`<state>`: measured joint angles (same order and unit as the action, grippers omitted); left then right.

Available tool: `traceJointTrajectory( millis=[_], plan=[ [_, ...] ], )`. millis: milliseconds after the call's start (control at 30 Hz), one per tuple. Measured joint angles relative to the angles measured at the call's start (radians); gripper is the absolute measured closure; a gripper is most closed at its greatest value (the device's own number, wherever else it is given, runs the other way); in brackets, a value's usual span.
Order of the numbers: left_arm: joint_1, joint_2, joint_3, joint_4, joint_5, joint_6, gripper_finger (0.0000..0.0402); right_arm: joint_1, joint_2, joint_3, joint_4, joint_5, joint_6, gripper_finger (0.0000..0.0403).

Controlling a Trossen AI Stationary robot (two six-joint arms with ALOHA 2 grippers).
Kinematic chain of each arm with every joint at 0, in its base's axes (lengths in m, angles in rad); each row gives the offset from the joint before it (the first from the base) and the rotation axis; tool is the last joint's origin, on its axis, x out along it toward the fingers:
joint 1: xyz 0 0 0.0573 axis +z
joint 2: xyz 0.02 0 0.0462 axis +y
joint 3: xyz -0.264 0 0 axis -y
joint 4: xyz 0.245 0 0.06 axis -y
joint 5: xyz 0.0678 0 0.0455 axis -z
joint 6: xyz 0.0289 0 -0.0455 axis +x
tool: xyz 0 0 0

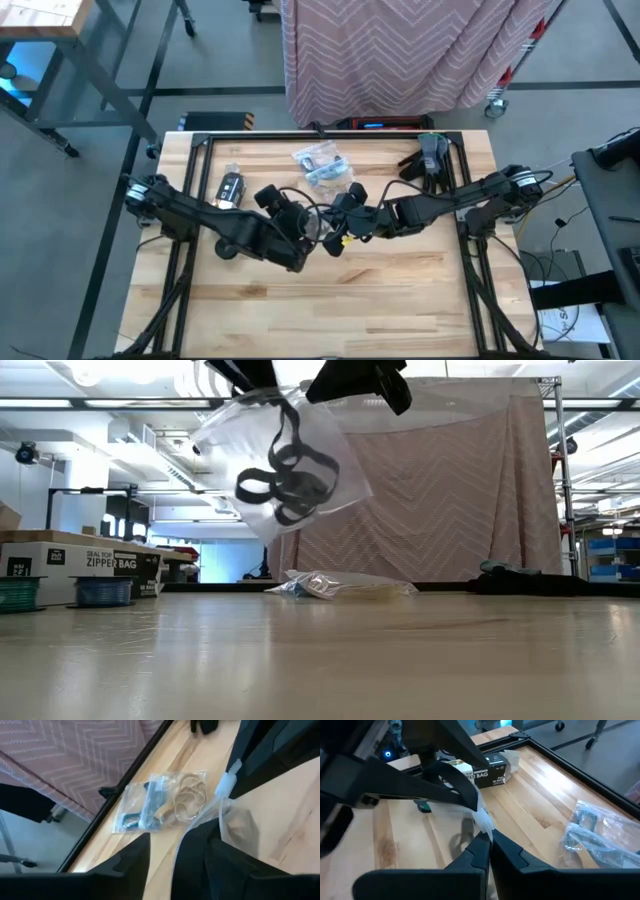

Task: Sort rubber bands
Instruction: Put the black rubberband into the transparent zip bag

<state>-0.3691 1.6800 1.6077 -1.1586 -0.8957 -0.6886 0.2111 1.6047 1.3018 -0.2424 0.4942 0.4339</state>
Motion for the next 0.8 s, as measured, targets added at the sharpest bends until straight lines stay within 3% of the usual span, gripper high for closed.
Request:
traceJointTrajectory(
  millis=[267, 400, 533, 700, 800],
  plan=[
    [-0.017, -0.071, 0.000, -0.045, 0.032, 0.001, 0.0169, 0.000, 0.000, 0.000, -0.014, -0.002, -0.001, 0.0403],
    [-0.053, -0.151, 0.000, -0.039, 0.106, 0.000, 0.0147, 0.000, 0.000, 0.000, -0.020, -0.005, -0.037, 0.0403],
    [-0.095, -0.210, -0.001, -0.018, 0.195, 0.003, 0.0142, 0.000, 0.000, 0.000, -0.011, -0.005, -0.053, 0.0403],
    [-0.133, -0.245, -0.018, 0.019, 0.200, 0.004, 0.0152, 0.002, -0.005, 0.000, 0.034, -0.014, -0.098, 0.0403],
    [-0.154, -0.246, -0.020, 0.016, 0.199, 0.007, 0.0162, 0.006, -0.015, 0.006, 0.048, -0.080, -0.141, 0.0403]
  ],
)
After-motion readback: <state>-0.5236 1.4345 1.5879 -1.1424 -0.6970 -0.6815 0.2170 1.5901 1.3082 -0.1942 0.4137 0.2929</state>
